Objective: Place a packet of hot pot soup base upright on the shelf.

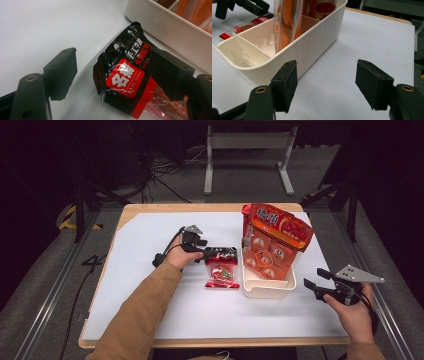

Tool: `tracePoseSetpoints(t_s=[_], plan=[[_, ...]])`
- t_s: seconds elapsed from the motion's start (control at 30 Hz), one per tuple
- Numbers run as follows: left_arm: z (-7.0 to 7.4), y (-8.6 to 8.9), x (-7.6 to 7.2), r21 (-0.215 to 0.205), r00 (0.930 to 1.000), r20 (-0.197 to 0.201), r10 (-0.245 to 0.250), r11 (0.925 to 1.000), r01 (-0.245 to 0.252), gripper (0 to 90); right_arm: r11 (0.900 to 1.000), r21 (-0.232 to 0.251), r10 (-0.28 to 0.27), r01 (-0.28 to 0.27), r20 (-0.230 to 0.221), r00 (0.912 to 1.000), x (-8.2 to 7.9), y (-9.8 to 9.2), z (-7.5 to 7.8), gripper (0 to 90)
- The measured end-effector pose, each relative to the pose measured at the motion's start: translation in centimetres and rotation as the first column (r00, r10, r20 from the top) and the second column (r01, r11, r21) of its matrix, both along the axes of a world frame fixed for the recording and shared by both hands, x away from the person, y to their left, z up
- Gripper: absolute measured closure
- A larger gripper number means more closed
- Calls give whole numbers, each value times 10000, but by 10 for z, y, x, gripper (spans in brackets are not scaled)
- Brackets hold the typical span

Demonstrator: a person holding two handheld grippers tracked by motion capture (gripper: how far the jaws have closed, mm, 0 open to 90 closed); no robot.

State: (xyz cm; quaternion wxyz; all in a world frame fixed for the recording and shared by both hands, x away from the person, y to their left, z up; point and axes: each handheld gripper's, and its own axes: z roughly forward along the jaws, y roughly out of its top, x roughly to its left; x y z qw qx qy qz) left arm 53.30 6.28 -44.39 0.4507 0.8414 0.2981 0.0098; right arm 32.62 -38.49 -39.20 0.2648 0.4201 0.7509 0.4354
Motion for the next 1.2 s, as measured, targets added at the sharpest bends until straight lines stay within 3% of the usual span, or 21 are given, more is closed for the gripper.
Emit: tracePoseSetpoints(t_s=[0.03,0.13,0.33,0.57,0.73,1.2], plan=[[-3,-1,0,195,9999,-170,-20,9998,23,235,10000,-13,1,-1,4,10000,0,0,0,344],[-5,-3,0,264,9995,-285,-103,9996,110,234,10000,-45,-28,28,-10,10000,0,0,-1,343],[-6,-3,-1,138,9978,-627,-209,9997,218,249,10000,-56,13,-13,-88,10000,1,0,-2,341],[-7,-8,-3,-23,9946,-688,-774,9970,774,282,9999,-41,117,-119,-271,9996,2,2,-4,328],[-7,-9,-5,103,9945,-462,-940,9955,946,342,9999,-63,145,-147,-276,9995,3,3,-4,327],[-6,-8,-7,874,9960,113,-883,9924,870,643,9997,-99,228,-231,-313,9993,3,4,-5,327]])
